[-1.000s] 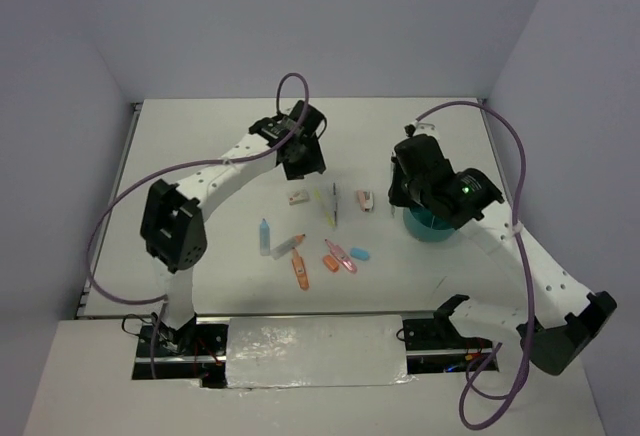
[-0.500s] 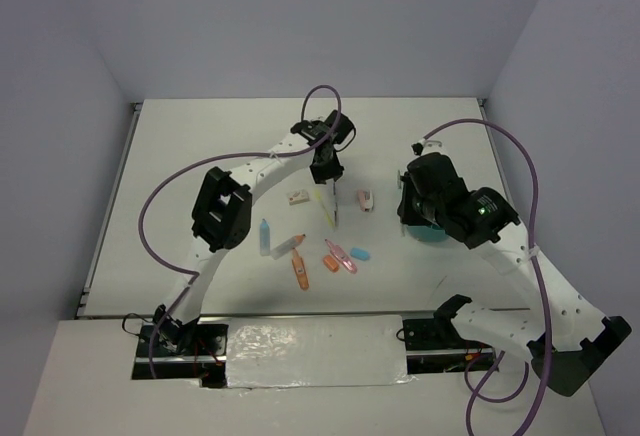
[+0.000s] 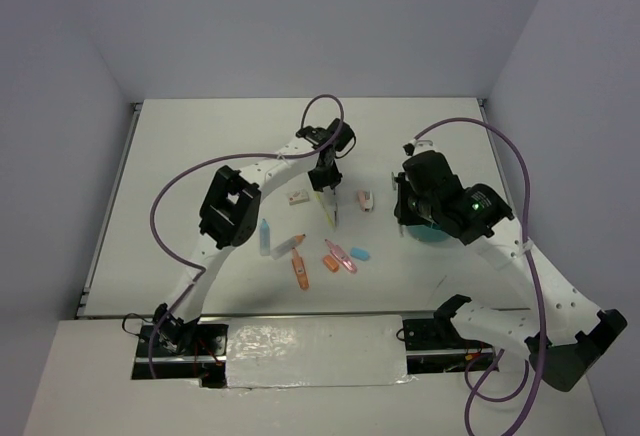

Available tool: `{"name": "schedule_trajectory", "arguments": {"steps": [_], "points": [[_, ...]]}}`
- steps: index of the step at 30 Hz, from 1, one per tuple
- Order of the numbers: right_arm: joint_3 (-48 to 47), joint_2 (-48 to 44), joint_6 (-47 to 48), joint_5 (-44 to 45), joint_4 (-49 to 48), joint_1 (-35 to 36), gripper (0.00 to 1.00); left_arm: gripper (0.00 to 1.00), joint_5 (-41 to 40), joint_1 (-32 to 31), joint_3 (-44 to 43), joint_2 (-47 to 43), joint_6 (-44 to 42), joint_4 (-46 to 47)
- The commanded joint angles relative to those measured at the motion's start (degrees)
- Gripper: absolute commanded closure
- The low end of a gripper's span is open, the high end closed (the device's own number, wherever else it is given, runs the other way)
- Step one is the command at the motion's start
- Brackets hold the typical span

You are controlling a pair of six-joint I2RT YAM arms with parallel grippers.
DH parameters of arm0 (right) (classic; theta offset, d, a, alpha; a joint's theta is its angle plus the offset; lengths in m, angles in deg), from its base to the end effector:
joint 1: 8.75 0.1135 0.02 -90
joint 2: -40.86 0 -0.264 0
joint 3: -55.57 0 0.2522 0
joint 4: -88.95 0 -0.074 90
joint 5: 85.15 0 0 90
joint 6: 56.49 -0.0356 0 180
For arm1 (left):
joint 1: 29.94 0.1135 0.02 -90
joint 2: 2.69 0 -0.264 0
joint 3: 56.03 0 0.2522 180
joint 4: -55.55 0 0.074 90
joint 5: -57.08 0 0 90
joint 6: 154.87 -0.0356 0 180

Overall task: Sort the stationery into containers
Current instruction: Pick up the pen cap from the center of the board.

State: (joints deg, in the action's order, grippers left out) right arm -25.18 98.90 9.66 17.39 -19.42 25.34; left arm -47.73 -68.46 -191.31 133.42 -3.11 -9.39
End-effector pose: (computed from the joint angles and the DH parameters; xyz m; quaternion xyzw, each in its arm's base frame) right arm 0.1570 0.0969 0.3529 -0.0449 0.9305 0.0794 0.3547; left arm 0.4023 -0.3086 0.1940 -0.2218 0.9443 -0.0790 0.2301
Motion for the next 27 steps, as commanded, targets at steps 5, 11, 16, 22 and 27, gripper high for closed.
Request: {"name": "schedule_trajectory", "arguments": {"steps": [5, 11, 16, 22, 27], "points": [[0.1, 0.8, 2.7, -1.3, -2.1, -0.2, 1.00, 0.58, 0.6, -0.1, -2.8, 2.7, 0.4, -0.2], [-0.8, 1.2, 3.6, -1.9, -2.1, -0.1, 1.00, 0.59, 1.0, -0.1, -2.6, 3.9, 0.8, -0.4], [-1.2, 1.4, 3.9, -2.4, -2.5, -0.2, 1.00, 0.64, 1.4, -0.2, -1.6, 4.3, 1.3, -0.9], [-1.4, 1.1, 3.7, -4.4, -3.0, -0.2, 1.00, 0.87, 2.0, -0.2, -2.4, 4.3, 0.7, -2.1], [-0.4, 0.1, 3.8, -10.6, -5.7, -0.2, 1.00, 0.96, -0.1, -0.1, -6.1, -0.4, -0.6, -3.6]]}}
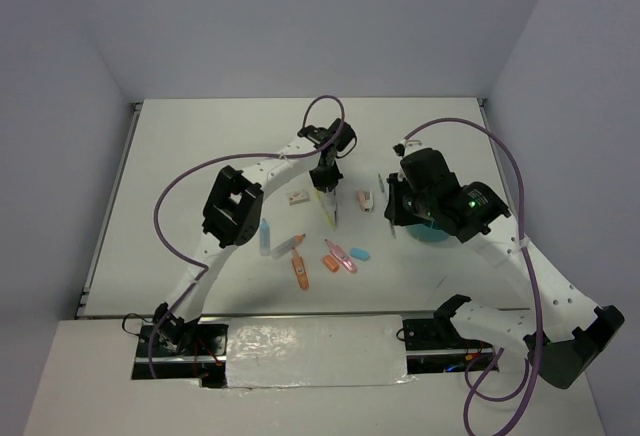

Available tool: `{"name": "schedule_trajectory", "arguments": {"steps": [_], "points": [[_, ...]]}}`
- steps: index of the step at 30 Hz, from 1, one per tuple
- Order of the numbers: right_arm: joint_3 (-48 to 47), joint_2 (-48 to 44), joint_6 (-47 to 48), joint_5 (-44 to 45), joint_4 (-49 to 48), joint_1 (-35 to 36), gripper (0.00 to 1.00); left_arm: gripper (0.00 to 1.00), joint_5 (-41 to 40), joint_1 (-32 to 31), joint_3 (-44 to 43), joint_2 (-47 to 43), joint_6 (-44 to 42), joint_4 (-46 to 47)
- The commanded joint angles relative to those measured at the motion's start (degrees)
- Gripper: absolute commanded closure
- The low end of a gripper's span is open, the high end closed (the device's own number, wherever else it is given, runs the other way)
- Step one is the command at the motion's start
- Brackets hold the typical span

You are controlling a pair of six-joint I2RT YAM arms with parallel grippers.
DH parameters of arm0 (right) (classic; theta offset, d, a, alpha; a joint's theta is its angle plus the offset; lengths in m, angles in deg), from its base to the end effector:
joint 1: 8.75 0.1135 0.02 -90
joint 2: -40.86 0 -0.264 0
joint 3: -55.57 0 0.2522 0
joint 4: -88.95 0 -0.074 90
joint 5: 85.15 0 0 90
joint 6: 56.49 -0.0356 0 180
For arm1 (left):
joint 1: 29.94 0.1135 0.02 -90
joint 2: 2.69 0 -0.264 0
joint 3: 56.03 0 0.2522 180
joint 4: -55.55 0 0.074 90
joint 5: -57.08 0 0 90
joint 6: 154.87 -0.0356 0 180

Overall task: Sort the stationery into containers
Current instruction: Pick up the pen cap from the center of the board, then close the pen cap on the pen.

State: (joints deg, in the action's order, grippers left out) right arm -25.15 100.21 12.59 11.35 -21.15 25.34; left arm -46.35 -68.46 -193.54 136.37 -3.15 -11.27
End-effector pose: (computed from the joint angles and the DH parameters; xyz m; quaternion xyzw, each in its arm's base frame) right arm 0.1618 0.1047 0.3506 -0.0871 0.9299 0.1162 0.3380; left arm 0.4054 -0.3121 0.1787 -0.2176 0.9512 -0.0694 0.2076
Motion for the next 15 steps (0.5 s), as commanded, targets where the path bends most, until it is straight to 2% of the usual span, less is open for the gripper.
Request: {"name": "schedule_trajectory", "arguments": {"steps": [1, 6, 10, 12, 14, 15], "points": [[-0.4, -1.7, 0.8, -5.4, -4.6, -0.2, 1.00, 0.97, -1.5, -0.1, -4.3, -4.7, -1.6, -1.1], [0.0, -4.3, -1.1, -11.8, -8.8, -0.2, 1.00, 0.97, -2.5, 0.2, -5.1, -16.0, -5.1, 3.7], [1.7, -6.4, -5.9, -19.9, -16.0, -0.2, 1.00, 0.95, 0.3, 0.0, 1.3, -28.2, -9.8, 10.9], [3.6, -6.9, -8.2, -24.6, -19.3, -0.2, 1.00, 0.99, 5.0, 0.1, 4.4, -32.3, -13.3, 17.1], [6.6, -7.6, -12.5, -31.8, -26.8, -0.1, 1.00, 1.00, 10.0, 0.2, 10.9, -38.8, -15.6, 23.1], [8.0, -8.5, -14.1, -34.1, -30.2, -0.1, 1.00, 1.00, 14.3, 0.3, 13.2, -41.0, -16.7, 29.4]]}}
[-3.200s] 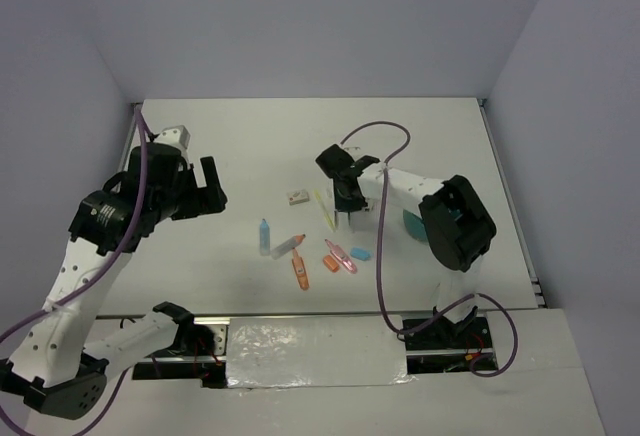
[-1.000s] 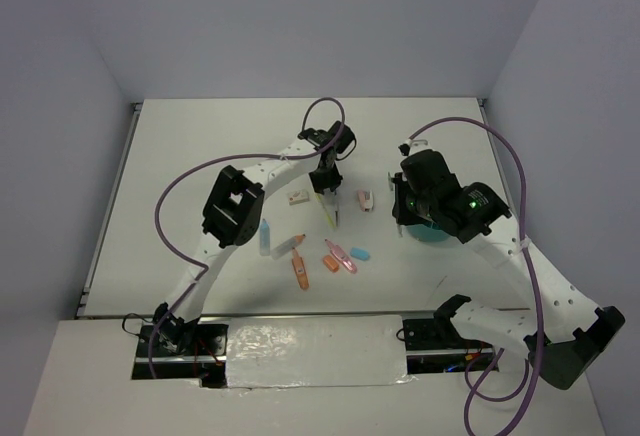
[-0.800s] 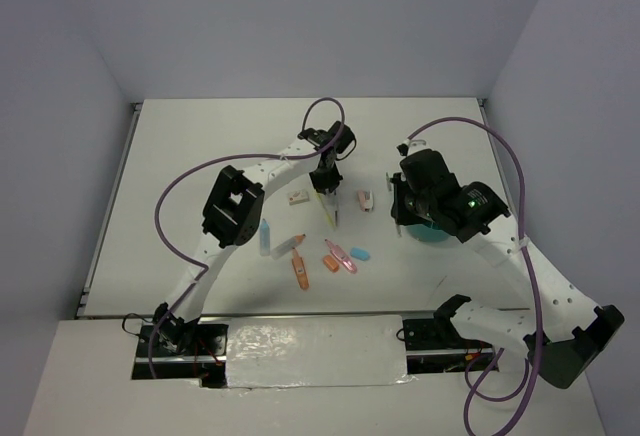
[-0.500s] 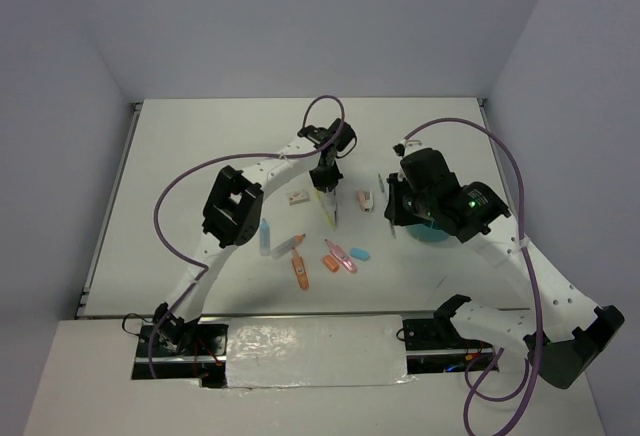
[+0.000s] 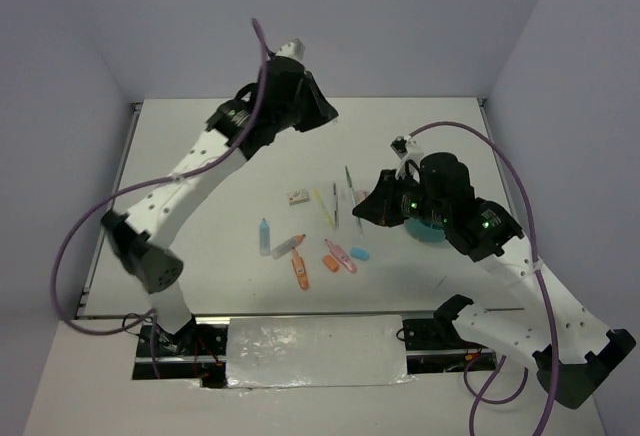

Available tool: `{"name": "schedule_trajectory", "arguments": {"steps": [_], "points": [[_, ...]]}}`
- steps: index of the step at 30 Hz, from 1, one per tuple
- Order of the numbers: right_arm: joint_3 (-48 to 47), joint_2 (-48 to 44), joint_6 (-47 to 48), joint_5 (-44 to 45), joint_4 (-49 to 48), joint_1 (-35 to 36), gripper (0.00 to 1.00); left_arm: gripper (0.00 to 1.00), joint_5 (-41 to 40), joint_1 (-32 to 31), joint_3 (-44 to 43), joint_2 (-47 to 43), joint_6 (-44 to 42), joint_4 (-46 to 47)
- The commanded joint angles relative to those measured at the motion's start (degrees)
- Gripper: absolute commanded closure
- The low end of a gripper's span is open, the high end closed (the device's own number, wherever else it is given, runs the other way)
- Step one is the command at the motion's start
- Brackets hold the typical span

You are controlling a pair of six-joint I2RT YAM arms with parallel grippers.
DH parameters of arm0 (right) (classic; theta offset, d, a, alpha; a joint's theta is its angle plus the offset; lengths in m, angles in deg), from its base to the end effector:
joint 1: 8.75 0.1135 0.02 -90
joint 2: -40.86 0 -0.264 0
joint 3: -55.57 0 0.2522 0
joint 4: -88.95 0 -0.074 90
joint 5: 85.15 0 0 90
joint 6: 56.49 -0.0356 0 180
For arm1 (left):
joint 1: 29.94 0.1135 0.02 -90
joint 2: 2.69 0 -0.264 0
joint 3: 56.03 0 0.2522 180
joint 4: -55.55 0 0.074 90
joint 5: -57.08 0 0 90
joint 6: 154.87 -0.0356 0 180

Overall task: Sort the stationery into containers
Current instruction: Close the pen cap on the pen.

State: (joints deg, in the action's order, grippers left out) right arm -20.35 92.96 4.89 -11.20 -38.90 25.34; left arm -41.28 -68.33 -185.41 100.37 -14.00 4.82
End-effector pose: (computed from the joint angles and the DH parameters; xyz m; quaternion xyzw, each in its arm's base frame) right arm 0.1467 0.1112 0.3723 -0.1120 0.8459 0.3665 0.3711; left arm 0.3208 -0.2476 0.4374 -0.1304 0.8291 -0.3359 0.4275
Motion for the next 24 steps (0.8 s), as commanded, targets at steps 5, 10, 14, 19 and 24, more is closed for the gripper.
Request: {"name": "schedule_trajectory", "arguments": {"steps": [5, 10, 14, 19, 24], "points": [[6.9, -1.4, -12.4, -19.7, -25.7, 0.6, 1.00, 1.00, 17.2, 0.2, 24.6, -19.8, -3.2, 31.9], [6.3, -2.6, -12.1, -16.0, -25.8, 1.5, 1.00, 1.00, 17.2, 0.5, 29.8, -25.0, -2.9, 34.0], [5.7, -3.8, -11.6, -15.6, -25.9, 2.0, 1.00, 1.00, 18.4, 0.4, 29.8, -25.8, -4.2, 32.8], [6.0, -4.7, -11.2, -10.6, -23.3, 2.7, 1.00, 1.00, 19.5, 0.4, 30.9, -26.9, -3.9, 33.3], [6.3, -5.8, -10.7, -8.0, -22.1, 2.8, 1.00, 1.00, 20.4, 0.4, 31.4, -27.9, -3.7, 34.2]]}}
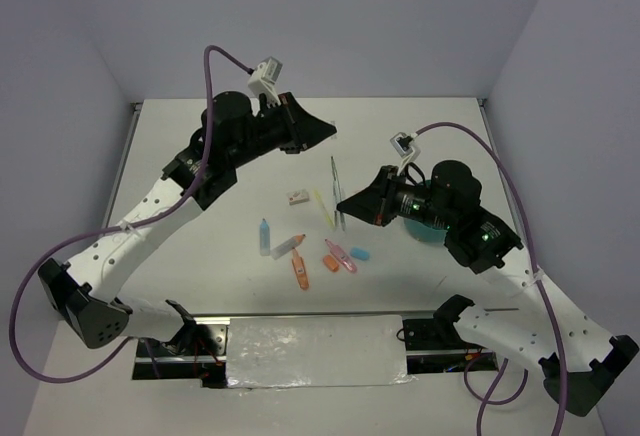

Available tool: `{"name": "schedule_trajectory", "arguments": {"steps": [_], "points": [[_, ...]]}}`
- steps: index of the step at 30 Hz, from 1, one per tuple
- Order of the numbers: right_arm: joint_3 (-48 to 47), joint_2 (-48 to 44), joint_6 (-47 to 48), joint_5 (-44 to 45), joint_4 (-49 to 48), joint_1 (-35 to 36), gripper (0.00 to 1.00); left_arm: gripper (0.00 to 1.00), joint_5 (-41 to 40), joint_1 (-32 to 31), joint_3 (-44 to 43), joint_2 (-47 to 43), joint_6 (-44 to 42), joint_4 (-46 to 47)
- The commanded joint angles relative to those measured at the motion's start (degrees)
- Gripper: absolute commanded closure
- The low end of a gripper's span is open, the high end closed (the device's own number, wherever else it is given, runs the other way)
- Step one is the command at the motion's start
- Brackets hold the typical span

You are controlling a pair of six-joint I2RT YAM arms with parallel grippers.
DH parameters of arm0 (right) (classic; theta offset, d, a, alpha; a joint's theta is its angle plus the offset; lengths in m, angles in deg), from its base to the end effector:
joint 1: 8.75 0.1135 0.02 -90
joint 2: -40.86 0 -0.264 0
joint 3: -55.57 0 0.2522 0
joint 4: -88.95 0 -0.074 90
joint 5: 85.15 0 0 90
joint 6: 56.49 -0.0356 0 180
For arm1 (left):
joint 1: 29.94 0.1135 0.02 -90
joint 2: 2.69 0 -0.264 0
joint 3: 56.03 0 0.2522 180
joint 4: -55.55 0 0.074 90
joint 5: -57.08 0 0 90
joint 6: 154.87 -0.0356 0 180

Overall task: Sort the stationery into containers
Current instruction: Close the pen cap on the pen.

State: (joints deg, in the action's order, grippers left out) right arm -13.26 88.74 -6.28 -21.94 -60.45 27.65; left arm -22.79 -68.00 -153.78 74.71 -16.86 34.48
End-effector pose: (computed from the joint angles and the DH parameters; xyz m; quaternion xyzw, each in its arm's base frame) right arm 0.1376 0.1214 0.3818 -0.1274 0.7474 0.5265 0.3847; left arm 0.2386 -0.1947 0.4575 0.0003 0.7115 -0.5236 0.4687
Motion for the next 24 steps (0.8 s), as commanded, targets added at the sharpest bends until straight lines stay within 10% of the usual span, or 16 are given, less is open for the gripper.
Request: {"name": "schedule_trajectory", "arguments": {"steps": [1, 24], "points": [[-1.0, -1.6, 0.7, 3.5, -0.4, 0.4, 1.00, 1.00, 2.3, 0.1, 0.0, -2.5, -0.8, 4.9], [-4.5, -0.5, 2.8, 6.5, 1.6, 0.4, 1.00, 1.00, 5.6, 0.1, 5.8, -3.2, 2.0, 11.5]]}}
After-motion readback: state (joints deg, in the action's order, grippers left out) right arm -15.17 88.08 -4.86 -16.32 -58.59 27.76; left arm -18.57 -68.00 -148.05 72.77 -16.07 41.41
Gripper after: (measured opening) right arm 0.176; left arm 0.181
